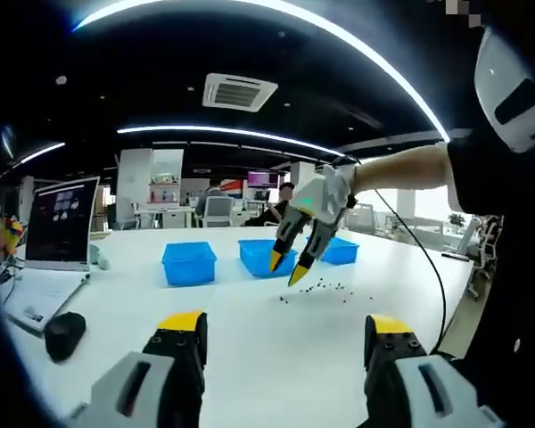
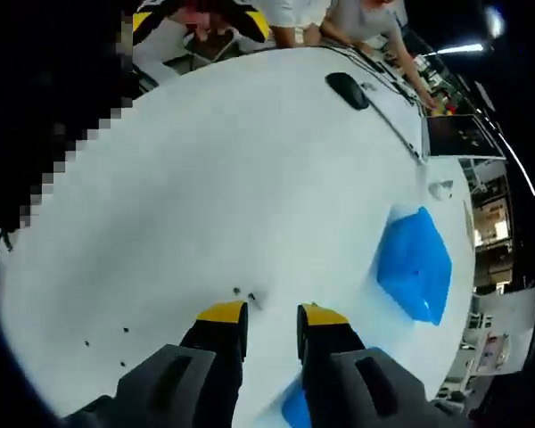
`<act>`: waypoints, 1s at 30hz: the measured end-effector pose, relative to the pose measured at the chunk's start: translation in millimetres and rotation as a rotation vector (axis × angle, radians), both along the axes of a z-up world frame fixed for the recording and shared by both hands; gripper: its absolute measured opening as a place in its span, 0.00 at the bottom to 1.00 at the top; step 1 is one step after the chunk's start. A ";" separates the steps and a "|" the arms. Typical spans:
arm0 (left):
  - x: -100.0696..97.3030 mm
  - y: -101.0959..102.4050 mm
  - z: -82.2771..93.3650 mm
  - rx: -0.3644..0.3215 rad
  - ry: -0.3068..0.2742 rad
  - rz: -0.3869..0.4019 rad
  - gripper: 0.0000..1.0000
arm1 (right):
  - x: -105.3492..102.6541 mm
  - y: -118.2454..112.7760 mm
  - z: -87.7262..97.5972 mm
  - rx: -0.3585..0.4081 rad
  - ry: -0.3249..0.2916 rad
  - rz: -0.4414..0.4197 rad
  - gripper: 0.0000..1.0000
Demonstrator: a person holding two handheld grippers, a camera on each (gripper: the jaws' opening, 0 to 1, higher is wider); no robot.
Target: Pick up the resistors one by one and place each resistor into its matching bin, sorting the parts by color and model until every resistor is separated into the correct bin for its type
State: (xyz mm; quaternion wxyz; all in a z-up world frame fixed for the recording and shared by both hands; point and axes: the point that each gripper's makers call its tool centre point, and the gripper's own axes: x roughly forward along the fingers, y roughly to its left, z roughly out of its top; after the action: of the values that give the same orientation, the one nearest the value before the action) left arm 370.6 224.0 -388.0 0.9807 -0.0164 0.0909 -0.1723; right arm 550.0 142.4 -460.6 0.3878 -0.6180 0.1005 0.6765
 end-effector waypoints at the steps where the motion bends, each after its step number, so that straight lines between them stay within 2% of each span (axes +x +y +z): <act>1: 0.3 0.2 0.1 -0.001 0.000 0.001 0.72 | -1.1 0.0 -2.8 -0.013 0.001 0.006 0.24; 16: 2.9 4.9 -4.8 -0.011 0.008 0.014 0.72 | 0.2 2.8 -19.0 -0.073 0.004 0.039 0.18; 30: 2.9 6.7 -3.6 -0.015 0.005 0.022 0.72 | -0.6 0.1 -20.2 -0.088 0.013 0.048 0.17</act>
State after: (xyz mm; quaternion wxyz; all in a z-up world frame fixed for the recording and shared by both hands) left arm 373.5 230.7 -391.6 0.9821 -0.0251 0.0921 -0.1621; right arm 549.4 142.5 -480.8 0.3435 -0.6322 0.1178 0.6844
